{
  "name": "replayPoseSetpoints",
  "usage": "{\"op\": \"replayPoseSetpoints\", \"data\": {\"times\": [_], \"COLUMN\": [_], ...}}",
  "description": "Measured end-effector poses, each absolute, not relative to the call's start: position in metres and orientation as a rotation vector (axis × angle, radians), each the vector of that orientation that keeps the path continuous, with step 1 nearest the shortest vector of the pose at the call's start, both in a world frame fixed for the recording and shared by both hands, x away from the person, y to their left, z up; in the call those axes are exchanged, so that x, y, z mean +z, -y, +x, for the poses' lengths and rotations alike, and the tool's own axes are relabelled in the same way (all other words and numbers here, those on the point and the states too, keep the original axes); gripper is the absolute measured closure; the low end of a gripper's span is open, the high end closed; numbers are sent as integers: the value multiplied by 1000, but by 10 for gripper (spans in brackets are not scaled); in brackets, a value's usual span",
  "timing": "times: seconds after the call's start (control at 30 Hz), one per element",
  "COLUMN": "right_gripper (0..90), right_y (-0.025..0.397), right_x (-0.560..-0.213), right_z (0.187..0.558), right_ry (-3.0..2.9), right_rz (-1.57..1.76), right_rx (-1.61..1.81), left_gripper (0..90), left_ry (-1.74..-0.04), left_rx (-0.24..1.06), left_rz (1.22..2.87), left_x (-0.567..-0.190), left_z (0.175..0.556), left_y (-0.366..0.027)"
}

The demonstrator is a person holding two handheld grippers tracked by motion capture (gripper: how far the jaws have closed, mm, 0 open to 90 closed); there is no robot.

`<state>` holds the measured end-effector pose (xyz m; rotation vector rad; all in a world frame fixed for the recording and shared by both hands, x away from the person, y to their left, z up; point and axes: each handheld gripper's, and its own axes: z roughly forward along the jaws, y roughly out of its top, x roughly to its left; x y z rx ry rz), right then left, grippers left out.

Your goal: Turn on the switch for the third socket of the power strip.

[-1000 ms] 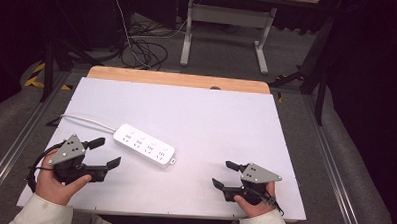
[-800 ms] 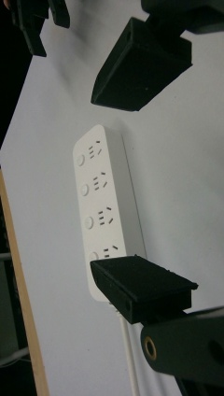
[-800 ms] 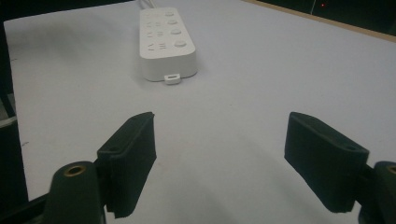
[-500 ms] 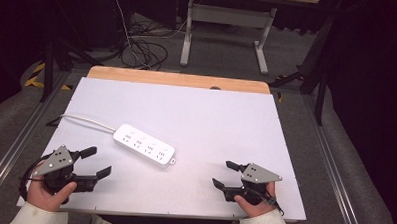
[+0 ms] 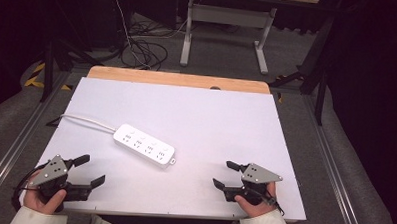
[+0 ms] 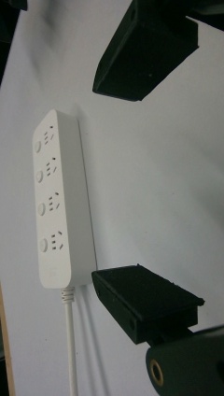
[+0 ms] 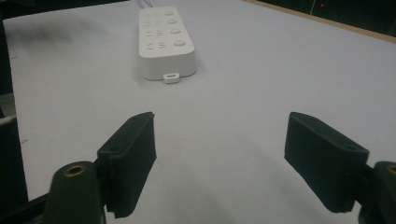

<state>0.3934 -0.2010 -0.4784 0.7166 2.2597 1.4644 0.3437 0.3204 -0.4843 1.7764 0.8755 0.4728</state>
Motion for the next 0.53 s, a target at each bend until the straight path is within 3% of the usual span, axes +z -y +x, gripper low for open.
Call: {"op": "replayPoseSetpoints", "data": {"times": [0.17,0.3,0.53], "right_gripper": [255,255,255], "right_y": [201,201,201], "right_x": [-479,-479,-480], "right_z": [394,394,394], "right_ry": [-2266,-2261,-2263], "right_rz": [718,725,730], "right_rx": [1456,1451,1445], "left_gripper": [105,115,115], "left_ry": [-929,-939,-902], "left_rx": [485,546,538], "left_rz": [1716,1768,1776], "left_x": [-489,-488,-489], "left_z": [345,347,347], "left_y": [-320,-317,-315]}}
